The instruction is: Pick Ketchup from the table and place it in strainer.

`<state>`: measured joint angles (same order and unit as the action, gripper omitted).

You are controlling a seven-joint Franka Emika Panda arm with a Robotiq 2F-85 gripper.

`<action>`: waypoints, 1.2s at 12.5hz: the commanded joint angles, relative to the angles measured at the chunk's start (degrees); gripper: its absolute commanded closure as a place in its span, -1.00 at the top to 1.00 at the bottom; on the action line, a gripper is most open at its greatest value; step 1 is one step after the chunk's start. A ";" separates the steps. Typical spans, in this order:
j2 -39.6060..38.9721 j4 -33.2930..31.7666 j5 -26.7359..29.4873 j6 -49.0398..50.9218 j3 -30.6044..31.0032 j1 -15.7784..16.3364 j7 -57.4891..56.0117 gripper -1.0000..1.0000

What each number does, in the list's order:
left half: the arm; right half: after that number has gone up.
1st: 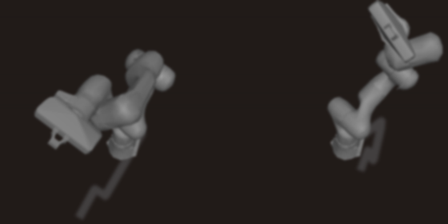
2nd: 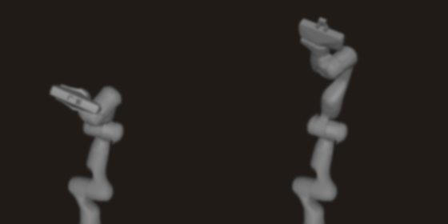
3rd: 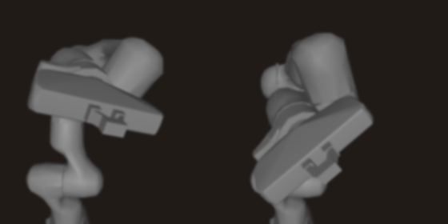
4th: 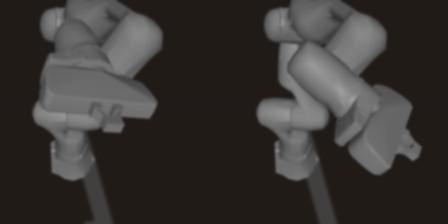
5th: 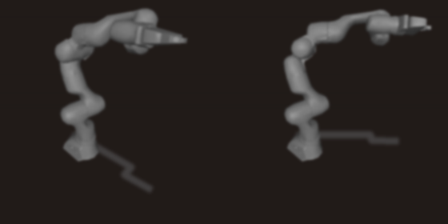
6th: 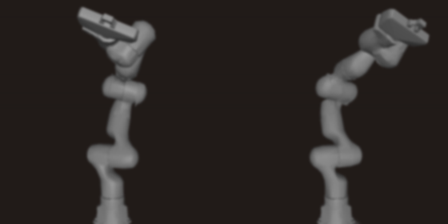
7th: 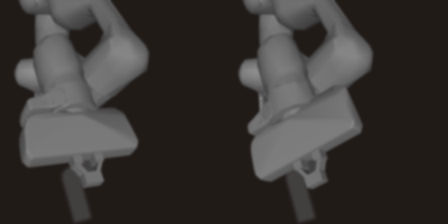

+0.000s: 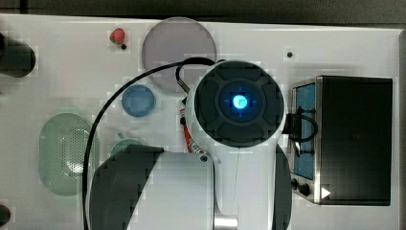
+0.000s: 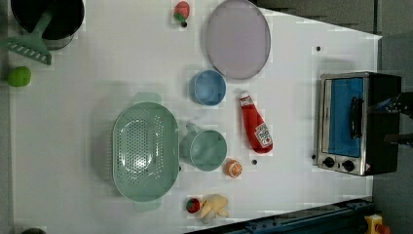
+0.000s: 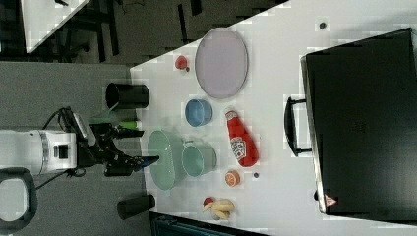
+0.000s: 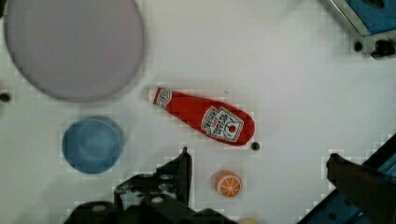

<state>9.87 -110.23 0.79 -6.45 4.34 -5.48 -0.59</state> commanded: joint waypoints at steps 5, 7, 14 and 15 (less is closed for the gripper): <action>-2.64 -14.07 0.86 -10.75 3.71 -0.84 -24.10 1.00; -3.49 -17.96 0.84 -17.61 4.46 -0.83 -33.87 1.00; -11.56 -28.44 0.70 -39.73 4.97 -0.85 -53.23 1.00; -13.55 -28.51 0.70 -41.05 4.94 -0.86 -53.05 1.00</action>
<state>-2.71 -139.10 0.89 -46.38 9.29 -6.59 -49.49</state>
